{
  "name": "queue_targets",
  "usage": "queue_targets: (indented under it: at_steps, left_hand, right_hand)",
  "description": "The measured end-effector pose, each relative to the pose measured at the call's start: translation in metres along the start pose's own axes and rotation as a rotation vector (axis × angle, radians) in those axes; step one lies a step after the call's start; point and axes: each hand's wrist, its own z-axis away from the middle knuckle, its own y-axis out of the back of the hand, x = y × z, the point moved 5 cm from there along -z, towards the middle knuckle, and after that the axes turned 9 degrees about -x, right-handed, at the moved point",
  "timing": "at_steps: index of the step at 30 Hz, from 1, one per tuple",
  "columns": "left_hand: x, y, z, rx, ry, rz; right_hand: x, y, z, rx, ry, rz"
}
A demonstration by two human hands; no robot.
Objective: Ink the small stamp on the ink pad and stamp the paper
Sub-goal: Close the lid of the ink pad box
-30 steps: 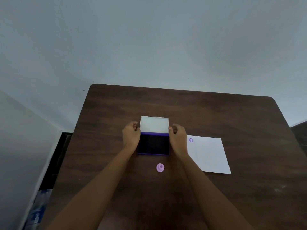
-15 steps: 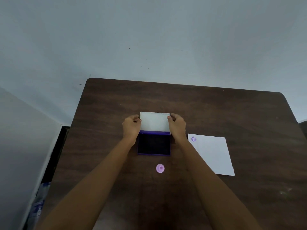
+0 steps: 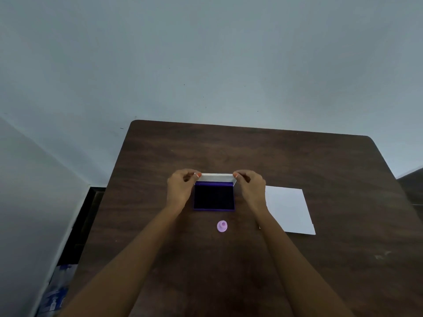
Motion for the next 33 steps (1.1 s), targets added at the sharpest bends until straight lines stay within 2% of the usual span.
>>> queue_targets:
  at_steps: [7, 14, 23, 33]
  left_hand:
    - [-0.014, 0.000, 0.031, -0.018, -0.059, -0.051]
    - [-0.034, -0.012, 0.040, -0.109, -0.058, -0.233]
    - [-0.046, -0.021, 0.042, -0.151, -0.102, -0.413]
    - [-0.040, -0.031, 0.044, -0.236, -0.179, -0.746]
  right_hand:
    - [0.026, -0.008, 0.037, -0.008, -0.085, -0.080]
    - [0.037, -0.017, 0.049, -0.042, -0.004, 0.085]
    - [0.051, -0.027, 0.054, -0.058, -0.002, 0.144]
    - [0.038, -0.030, 0.064, -0.077, 0.263, 0.513]
